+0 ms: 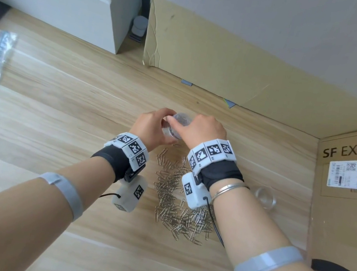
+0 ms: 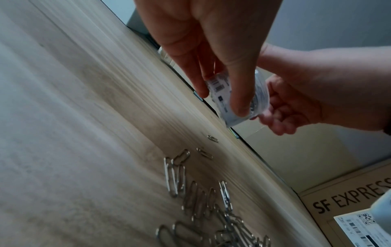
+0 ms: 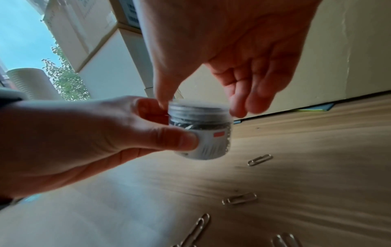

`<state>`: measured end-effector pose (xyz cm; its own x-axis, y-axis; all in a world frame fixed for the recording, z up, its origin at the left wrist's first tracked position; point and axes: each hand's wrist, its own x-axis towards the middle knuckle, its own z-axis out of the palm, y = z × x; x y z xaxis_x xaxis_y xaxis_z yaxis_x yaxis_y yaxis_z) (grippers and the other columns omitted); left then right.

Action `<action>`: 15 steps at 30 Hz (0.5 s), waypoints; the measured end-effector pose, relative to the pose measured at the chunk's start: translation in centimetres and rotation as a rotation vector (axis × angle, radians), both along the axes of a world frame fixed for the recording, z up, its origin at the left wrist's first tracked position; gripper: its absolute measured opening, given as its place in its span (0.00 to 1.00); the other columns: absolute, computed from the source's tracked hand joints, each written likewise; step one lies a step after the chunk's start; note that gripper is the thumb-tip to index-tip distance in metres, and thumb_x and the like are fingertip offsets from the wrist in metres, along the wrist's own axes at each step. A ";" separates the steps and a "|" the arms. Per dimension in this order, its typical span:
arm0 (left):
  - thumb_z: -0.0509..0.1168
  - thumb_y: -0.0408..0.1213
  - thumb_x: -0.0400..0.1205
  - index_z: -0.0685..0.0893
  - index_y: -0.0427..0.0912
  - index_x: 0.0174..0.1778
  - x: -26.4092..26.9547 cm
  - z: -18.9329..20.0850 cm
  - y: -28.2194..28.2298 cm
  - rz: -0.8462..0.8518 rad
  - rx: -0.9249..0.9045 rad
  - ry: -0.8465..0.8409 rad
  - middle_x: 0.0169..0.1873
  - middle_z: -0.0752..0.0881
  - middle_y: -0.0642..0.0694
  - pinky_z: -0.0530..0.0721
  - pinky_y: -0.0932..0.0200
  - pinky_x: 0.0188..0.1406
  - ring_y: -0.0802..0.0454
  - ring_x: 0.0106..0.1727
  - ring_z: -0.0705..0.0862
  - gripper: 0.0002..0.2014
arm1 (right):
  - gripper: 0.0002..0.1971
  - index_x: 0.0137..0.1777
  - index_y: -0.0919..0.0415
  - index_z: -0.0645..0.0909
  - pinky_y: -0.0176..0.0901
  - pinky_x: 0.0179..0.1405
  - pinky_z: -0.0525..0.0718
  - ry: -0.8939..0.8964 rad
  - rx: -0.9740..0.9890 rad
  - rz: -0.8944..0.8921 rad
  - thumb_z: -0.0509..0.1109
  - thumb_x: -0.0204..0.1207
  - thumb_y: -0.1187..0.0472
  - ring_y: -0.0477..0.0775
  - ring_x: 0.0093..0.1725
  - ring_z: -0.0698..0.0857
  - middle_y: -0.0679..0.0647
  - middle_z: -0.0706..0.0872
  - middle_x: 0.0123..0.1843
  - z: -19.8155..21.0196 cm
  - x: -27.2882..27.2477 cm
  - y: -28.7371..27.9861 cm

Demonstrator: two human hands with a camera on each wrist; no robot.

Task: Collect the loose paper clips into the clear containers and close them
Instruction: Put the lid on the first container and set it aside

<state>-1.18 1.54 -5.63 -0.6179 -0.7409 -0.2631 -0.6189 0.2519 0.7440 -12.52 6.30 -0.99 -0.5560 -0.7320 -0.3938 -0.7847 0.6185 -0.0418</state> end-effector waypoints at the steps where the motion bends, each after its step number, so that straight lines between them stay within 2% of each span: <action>1: 0.79 0.41 0.65 0.78 0.42 0.64 -0.1 0.0 0.0 -0.005 -0.008 0.000 0.50 0.89 0.42 0.77 0.67 0.49 0.50 0.51 0.86 0.31 | 0.38 0.34 0.62 0.75 0.43 0.35 0.72 0.015 0.020 -0.009 0.54 0.66 0.22 0.58 0.37 0.77 0.55 0.78 0.34 0.0 -0.1 0.0; 3: 0.79 0.40 0.65 0.77 0.41 0.64 -0.2 0.0 -0.2 -0.010 -0.001 -0.004 0.51 0.89 0.41 0.77 0.66 0.49 0.49 0.53 0.86 0.32 | 0.40 0.30 0.62 0.74 0.43 0.35 0.72 0.030 0.029 -0.005 0.49 0.67 0.21 0.58 0.37 0.78 0.55 0.78 0.31 -0.2 -0.5 0.1; 4: 0.79 0.39 0.65 0.77 0.40 0.65 -0.1 0.0 -0.3 -0.012 0.007 -0.009 0.52 0.88 0.41 0.77 0.66 0.50 0.49 0.53 0.86 0.32 | 0.40 0.33 0.63 0.77 0.44 0.35 0.74 0.004 0.011 -0.003 0.49 0.67 0.21 0.59 0.39 0.80 0.56 0.81 0.34 -0.3 -0.8 0.2; 5: 0.78 0.38 0.66 0.77 0.40 0.65 -0.1 0.0 -0.5 -0.012 0.016 -0.011 0.52 0.88 0.41 0.77 0.66 0.50 0.48 0.54 0.86 0.32 | 0.40 0.44 0.62 0.80 0.46 0.39 0.78 -0.054 -0.018 0.001 0.50 0.67 0.22 0.60 0.44 0.82 0.58 0.85 0.43 -0.4 -1.0 0.4; 6: 0.78 0.38 0.66 0.77 0.40 0.65 -0.1 -0.1 -0.6 -0.008 0.025 -0.010 0.52 0.88 0.41 0.77 0.66 0.50 0.49 0.54 0.86 0.31 | 0.39 0.59 0.58 0.78 0.49 0.47 0.81 -0.134 -0.040 0.019 0.54 0.68 0.24 0.61 0.53 0.83 0.58 0.85 0.56 -0.6 -1.2 0.4; 7: 0.78 0.38 0.67 0.77 0.41 0.65 -0.2 -0.1 -0.7 -0.001 0.033 -0.005 0.52 0.88 0.41 0.77 0.66 0.50 0.50 0.53 0.86 0.31 | 0.38 0.70 0.53 0.71 0.50 0.56 0.79 -0.210 -0.049 0.057 0.59 0.68 0.27 0.60 0.62 0.81 0.57 0.80 0.66 -0.7 -1.3 0.4; 8: 0.77 0.38 0.67 0.77 0.41 0.65 -0.3 -0.2 -0.8 0.006 0.036 -0.001 0.52 0.88 0.41 0.77 0.66 0.49 0.51 0.52 0.85 0.30 | 0.38 0.75 0.51 0.66 0.50 0.60 0.77 -0.256 -0.052 0.097 0.64 0.68 0.31 0.58 0.67 0.79 0.56 0.76 0.71 -0.7 -1.3 0.4; 9: 0.76 0.38 0.68 0.77 0.41 0.65 -0.3 -0.2 -0.9 0.010 0.035 0.001 0.52 0.88 0.41 0.76 0.66 0.49 0.52 0.51 0.84 0.29 | 0.38 0.75 0.51 0.65 0.48 0.59 0.77 -0.267 -0.058 0.119 0.67 0.68 0.34 0.57 0.67 0.78 0.55 0.76 0.71 -0.7 -1.3 0.2; 10: 0.76 0.39 0.68 0.77 0.41 0.65 -0.4 -0.2 -0.9 0.011 0.032 -0.002 0.52 0.88 0.41 0.76 0.66 0.49 0.51 0.51 0.84 0.29 | 0.36 0.73 0.53 0.68 0.45 0.55 0.77 -0.249 -0.069 0.118 0.68 0.68 0.36 0.57 0.64 0.80 0.55 0.79 0.68 -0.8 -1.4 0.1; 12: 0.77 0.39 0.67 0.77 0.41 0.65 -0.7 -0.2 -0.9 0.009 0.020 -0.012 0.51 0.88 0.41 0.77 0.65 0.49 0.49 0.52 0.85 0.30 | 0.34 0.63 0.59 0.75 0.42 0.42 0.76 -0.178 -0.076 0.070 0.67 0.68 0.33 0.57 0.51 0.82 0.56 0.84 0.55 -0.9 -1.3 -0.2; 15: 0.78 0.39 0.66 0.78 0.41 0.63 -1.1 -0.2 -0.7 0.023 -0.004 -0.006 0.50 0.88 0.41 0.77 0.66 0.48 0.49 0.52 0.85 0.30 | 0.33 0.42 0.63 0.76 0.42 0.33 0.73 -0.086 -0.056 -0.033 0.60 0.68 0.27 0.58 0.39 0.80 0.55 0.79 0.35 -0.6 -1.0 -0.6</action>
<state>-2.23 0.88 -5.84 -0.5987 -0.7561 -0.2642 -0.6294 0.2401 0.7391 -13.50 5.66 -1.56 -0.5459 -0.7361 -0.4002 -0.7561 0.6386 -0.1431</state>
